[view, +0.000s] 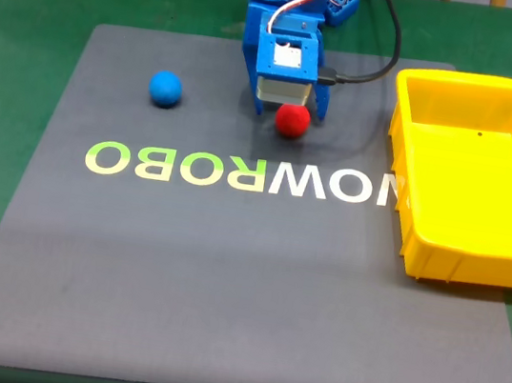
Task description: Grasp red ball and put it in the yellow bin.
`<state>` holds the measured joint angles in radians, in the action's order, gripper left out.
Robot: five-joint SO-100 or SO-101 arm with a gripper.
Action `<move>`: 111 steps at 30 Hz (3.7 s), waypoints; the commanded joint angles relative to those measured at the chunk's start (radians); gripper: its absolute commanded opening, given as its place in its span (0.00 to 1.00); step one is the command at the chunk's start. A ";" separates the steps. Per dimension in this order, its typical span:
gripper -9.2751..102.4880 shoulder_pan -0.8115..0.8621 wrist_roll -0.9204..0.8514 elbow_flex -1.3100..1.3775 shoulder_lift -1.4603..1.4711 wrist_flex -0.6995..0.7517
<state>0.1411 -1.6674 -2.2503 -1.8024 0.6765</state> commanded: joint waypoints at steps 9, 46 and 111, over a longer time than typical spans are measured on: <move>0.37 -0.028 0.031 0.124 0.087 -0.049; 0.08 -0.227 0.023 0.126 -0.290 -0.192; 0.08 -0.291 0.129 -0.540 -1.220 0.405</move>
<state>-0.2132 -1.5340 -2.7443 -2.9038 1.0048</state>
